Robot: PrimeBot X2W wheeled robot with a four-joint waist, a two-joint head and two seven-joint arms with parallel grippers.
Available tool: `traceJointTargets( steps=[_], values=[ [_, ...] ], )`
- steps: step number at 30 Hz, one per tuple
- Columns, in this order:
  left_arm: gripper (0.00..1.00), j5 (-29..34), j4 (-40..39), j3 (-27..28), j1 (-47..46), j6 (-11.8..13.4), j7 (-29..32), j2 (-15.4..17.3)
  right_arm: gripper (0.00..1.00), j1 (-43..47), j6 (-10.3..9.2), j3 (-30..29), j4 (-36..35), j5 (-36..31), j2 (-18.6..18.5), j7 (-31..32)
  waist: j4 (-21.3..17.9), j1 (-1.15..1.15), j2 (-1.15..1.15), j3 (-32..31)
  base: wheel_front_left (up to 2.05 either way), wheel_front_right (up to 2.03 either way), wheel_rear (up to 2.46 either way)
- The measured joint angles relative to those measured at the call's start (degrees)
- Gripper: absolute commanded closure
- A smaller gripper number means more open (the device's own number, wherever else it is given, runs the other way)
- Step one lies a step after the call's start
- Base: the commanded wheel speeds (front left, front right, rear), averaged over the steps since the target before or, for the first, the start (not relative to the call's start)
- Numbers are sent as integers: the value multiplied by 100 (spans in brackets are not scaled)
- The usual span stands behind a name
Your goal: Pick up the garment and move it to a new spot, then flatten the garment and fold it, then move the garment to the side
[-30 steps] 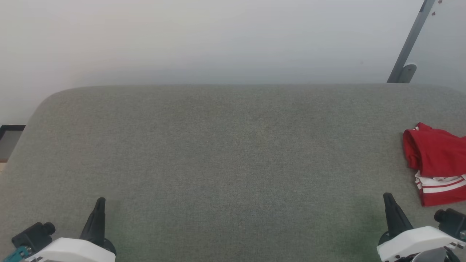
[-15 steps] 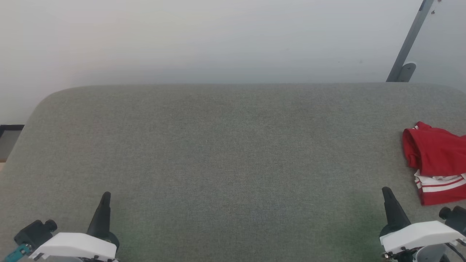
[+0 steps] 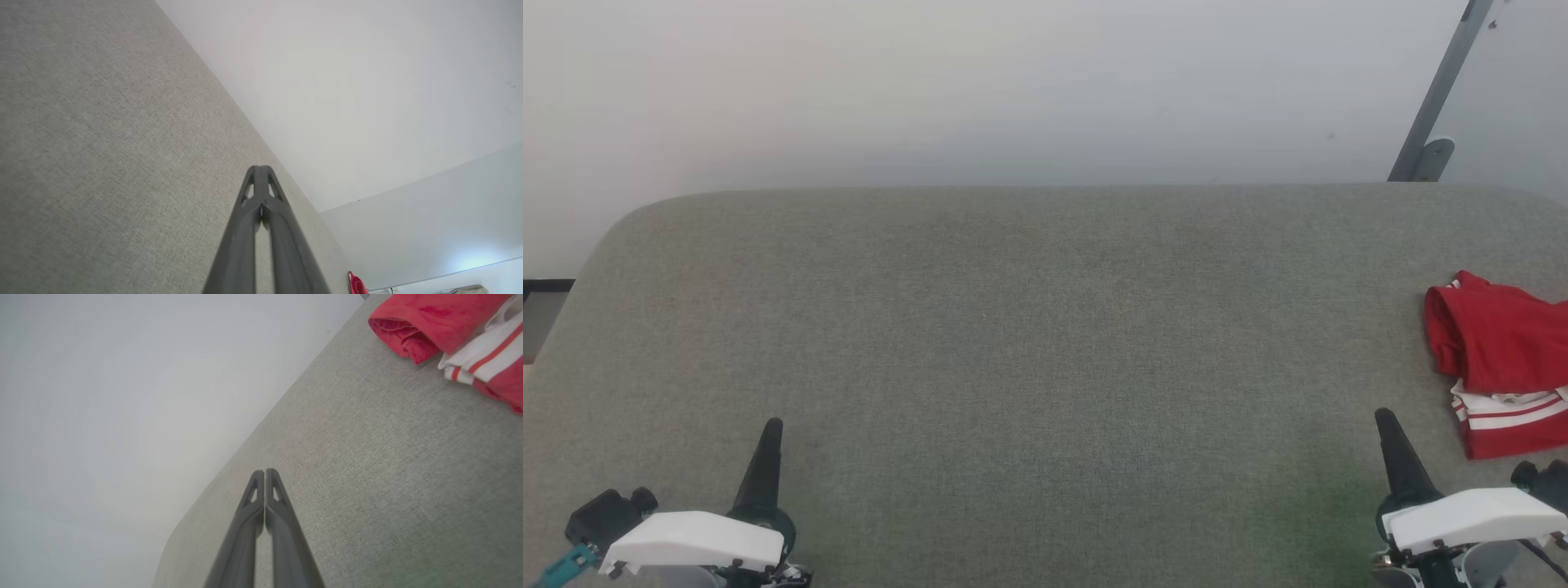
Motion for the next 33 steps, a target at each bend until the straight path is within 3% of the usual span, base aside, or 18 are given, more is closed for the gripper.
traceJointTargets(
  steps=[33],
  values=[
    [100,-1239,-141,207,-169,0,476,-396,100,-205,0,-30,-102,1759,94,354,-35,0,0,42,0,0,0]
  ],
)
